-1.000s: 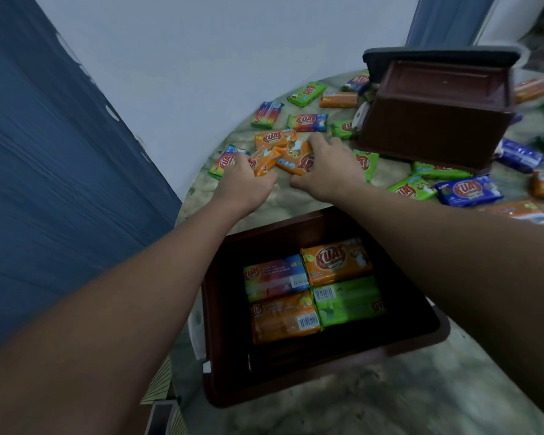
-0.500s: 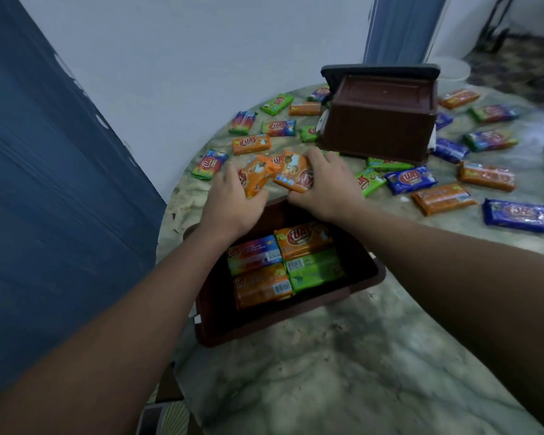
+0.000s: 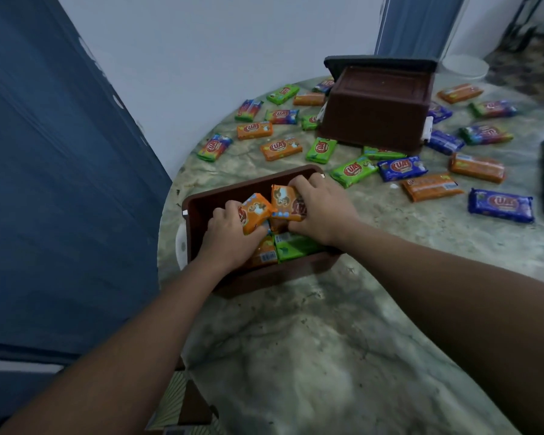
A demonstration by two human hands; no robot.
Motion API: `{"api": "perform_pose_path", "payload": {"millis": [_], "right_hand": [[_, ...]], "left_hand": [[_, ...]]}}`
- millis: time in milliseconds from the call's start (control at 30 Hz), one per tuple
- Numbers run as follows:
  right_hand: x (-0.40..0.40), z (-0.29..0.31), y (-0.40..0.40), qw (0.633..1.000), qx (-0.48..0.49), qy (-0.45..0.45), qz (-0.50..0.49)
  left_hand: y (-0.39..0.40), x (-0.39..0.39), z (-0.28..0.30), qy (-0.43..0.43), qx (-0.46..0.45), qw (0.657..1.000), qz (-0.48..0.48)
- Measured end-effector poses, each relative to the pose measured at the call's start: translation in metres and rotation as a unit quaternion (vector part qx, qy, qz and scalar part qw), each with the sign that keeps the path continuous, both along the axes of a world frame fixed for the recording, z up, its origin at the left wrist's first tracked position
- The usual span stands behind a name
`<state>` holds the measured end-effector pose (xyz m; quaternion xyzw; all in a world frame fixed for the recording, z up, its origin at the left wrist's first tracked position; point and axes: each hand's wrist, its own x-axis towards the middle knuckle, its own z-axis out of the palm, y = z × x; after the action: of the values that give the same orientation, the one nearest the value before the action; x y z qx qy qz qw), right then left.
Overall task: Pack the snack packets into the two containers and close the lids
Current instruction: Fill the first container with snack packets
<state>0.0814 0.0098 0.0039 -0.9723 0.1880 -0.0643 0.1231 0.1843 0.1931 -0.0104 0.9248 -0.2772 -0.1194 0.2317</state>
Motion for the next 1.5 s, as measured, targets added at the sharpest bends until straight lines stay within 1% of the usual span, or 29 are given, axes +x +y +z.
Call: {"api": "perform_pose_path", "payload": {"millis": [133, 433, 567, 700, 867, 1367, 1500], "right_hand": [[-0.008, -0.009, 0.003, 0.996, -0.072, 0.032, 0.045], [-0.005, -0.014, 0.0, 0.983, -0.117, 0.111, 0.083], [-0.003, -0.014, 0.001, 0.975, -0.147, 0.139, 0.087], [-0.001, -0.014, 0.003, 0.972, -0.157, 0.158, 0.08], [-0.001, -0.014, 0.005, 0.974, -0.154, 0.15, 0.072], [-0.002, -0.013, 0.006, 0.976, -0.152, 0.141, 0.069], [-0.003, -0.013, 0.006, 0.981, -0.132, 0.127, 0.064]], "left_hand": [[0.009, -0.005, -0.008, 0.0, 0.026, 0.999, -0.022], [0.012, -0.003, -0.013, 0.008, 0.083, 0.995, -0.063], [0.011, -0.004, -0.016, 0.007, 0.103, 0.993, -0.064], [0.011, -0.004, -0.017, 0.01, 0.108, 0.992, -0.059], [0.01, -0.005, -0.02, 0.009, 0.083, 0.995, -0.063], [0.009, -0.006, -0.019, -0.004, 0.081, 0.993, -0.08], [0.011, -0.006, -0.02, 0.001, 0.079, 0.994, -0.081]]}}
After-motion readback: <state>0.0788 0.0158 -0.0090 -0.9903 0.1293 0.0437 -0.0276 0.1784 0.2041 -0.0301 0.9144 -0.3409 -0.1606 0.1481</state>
